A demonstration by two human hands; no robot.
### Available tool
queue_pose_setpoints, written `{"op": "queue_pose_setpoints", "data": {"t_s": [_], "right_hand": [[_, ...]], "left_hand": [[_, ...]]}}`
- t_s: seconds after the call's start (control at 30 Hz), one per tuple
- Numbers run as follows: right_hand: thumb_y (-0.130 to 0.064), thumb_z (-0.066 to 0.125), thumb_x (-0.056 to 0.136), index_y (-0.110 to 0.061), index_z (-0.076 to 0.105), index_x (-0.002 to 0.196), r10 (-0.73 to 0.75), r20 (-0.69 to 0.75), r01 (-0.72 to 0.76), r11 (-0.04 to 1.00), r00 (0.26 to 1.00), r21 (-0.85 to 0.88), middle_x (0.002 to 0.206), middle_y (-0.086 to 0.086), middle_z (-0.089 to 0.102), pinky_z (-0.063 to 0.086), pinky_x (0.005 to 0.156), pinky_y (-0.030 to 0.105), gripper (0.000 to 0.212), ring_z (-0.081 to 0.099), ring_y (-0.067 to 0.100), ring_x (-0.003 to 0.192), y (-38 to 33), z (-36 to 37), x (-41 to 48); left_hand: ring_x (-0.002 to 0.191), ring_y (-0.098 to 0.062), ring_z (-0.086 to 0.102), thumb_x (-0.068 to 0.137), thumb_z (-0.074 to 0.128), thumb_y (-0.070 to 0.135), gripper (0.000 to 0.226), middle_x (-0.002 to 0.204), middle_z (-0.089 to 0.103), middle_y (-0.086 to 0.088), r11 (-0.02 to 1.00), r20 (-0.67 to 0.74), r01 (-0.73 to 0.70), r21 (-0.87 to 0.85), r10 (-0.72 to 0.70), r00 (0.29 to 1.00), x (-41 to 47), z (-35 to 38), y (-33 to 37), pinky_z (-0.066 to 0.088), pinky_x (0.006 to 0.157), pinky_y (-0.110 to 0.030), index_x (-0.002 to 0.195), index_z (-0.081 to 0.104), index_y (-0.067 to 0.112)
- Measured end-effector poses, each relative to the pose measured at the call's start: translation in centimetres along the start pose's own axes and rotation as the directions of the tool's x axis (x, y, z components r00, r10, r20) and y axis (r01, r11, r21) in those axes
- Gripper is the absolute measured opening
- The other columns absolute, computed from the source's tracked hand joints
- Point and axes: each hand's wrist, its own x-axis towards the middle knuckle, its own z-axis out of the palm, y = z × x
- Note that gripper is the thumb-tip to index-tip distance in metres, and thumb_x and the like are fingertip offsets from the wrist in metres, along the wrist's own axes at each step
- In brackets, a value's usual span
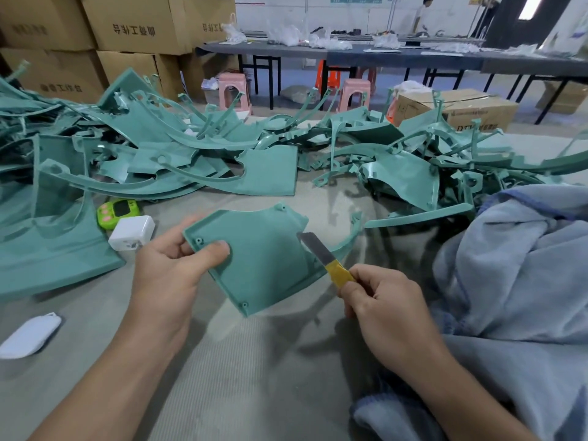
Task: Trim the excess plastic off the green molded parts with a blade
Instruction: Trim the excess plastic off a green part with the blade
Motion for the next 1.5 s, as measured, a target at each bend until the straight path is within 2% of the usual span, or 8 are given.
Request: {"op": "queue_pose_setpoints", "data": {"t_s": [0.23, 0.4, 0.6, 0.73, 1.07, 1.17, 1.3, 1.5], "right_hand": [[-0.025, 0.059, 0.099, -0.022, 0.067, 0.075, -0.076, 0.007, 0.073, 0.978, 0.997, 0.194, 0.057, 0.005, 0.058, 0.036, 0.046, 0.026, 0.026, 0.043, 0.005, 0.048, -0.1, 0.0, 0.1], [-0.02, 0.055, 0.101, -0.022, 0.068, 0.08, -0.03, -0.133, 0.077, 0.928, 0.991, 0.364, 0.06, 0.005, 0.061, 0.037, 0.05, 0.032, 0.025, 0.045, 0.013, 0.05, 0.9, -0.2, 0.6], [-0.024, 0.055, 0.102, -0.026, 0.066, 0.076, -0.055, 0.008, 0.052, 0.976, 0.998, 0.213, 0.064, 0.001, 0.066, 0.042, 0.05, 0.028, 0.028, 0.051, 0.008, 0.052, 0.9, 0.3, 0.3], [-0.021, 0.055, 0.102, -0.026, 0.066, 0.076, -0.037, 0.003, 0.035, 0.966, 0.999, 0.257, 0.064, 0.002, 0.066, 0.042, 0.051, 0.033, 0.029, 0.05, 0.01, 0.051, 0.7, 0.1, 0.3], [-0.039, 0.055, 0.088, -0.015, 0.061, 0.068, -0.099, -0.181, 0.165, 0.904, 0.978, 0.394, 0.056, 0.008, 0.058, 0.032, 0.045, 0.025, 0.032, 0.04, 0.01, 0.046, -0.4, -0.6, -0.4], [-0.041, 0.055, 0.09, -0.013, 0.059, 0.068, -0.154, -0.141, 0.198, 0.893, 0.978, 0.403, 0.056, 0.008, 0.054, 0.03, 0.047, 0.028, 0.035, 0.039, 0.012, 0.047, -0.5, -0.5, -0.6], [-0.032, 0.055, 0.1, -0.019, 0.058, 0.069, -0.138, 0.033, 0.132, 0.983, 0.99, 0.127, 0.061, -0.002, 0.061, 0.04, 0.051, 0.028, 0.034, 0.051, 0.009, 0.054, -0.3, 0.4, -0.4], [-0.026, 0.056, 0.101, -0.015, 0.055, 0.065, -0.086, -0.125, 0.103, 0.985, 0.988, 0.14, 0.051, -0.004, 0.052, 0.032, 0.044, 0.017, 0.037, 0.043, 0.006, 0.046, -0.1, 0.1, -0.3]], "left_hand": [[0.077, 0.0, 0.069, 0.077, 0.076, 0.01, 0.036, 0.088, 0.076, 0.019, 0.817, 0.027, -0.356, 0.453, 0.387, 0.922, -0.9, 0.0, 1.8, 0.05, 0.071, -0.009, 0.09, 0.077, 0.044], [0.104, 0.0, 0.069, 0.082, 0.073, -0.006, 0.044, 0.104, 0.074, 0.024, 0.726, 0.101, -0.34, 0.598, 0.353, 0.93, -2.0, 0.4, 0.1, 0.051, 0.094, -0.018, 0.087, 0.07, 0.037], [0.13, -0.031, 0.057, 0.054, 0.068, -0.004, 0.036, 0.135, 0.065, -0.013, 0.092, 0.393, -0.445, 0.891, 0.337, 0.856, -2.5, 1.3, 0.3, 0.034, 0.114, -0.043, 0.085, 0.076, 0.015], [0.102, -0.029, 0.072, 0.056, 0.077, 0.002, 0.042, 0.111, 0.076, -0.011, -0.032, 0.421, -0.42, 0.907, 0.106, 0.901, -3.8, 3.3, -0.1, 0.055, 0.092, -0.044, 0.097, 0.076, 0.01], [0.095, 0.032, 0.05, 0.094, 0.067, 0.014, 0.037, 0.103, 0.066, 0.038, 0.581, 0.209, -0.327, 0.745, 0.263, 0.942, -3.0, 1.9, -0.4, 0.027, 0.079, 0.012, 0.127, 0.071, 0.032], [0.101, 0.036, 0.046, 0.091, 0.072, 0.008, 0.041, 0.099, 0.053, 0.056, 0.605, 0.303, -0.344, 0.718, 0.174, 0.937, -2.9, 2.1, -1.2, 0.029, 0.088, 0.009, 0.119, 0.074, 0.038], [0.116, 0.026, 0.043, 0.081, 0.074, -0.007, 0.054, 0.121, 0.062, 0.027, 0.59, 0.402, -0.386, 0.71, 0.111, 0.909, -2.3, 2.5, -2.5, 0.024, 0.102, 0.005, 0.115, 0.076, 0.034], [0.123, 0.013, 0.049, 0.085, 0.072, -0.004, 0.054, 0.124, 0.064, 0.026, 0.622, 0.373, -0.341, 0.705, 0.084, 0.924, -2.1, 2.3, -2.5, 0.025, 0.106, 0.002, 0.116, 0.074, 0.04]]}}
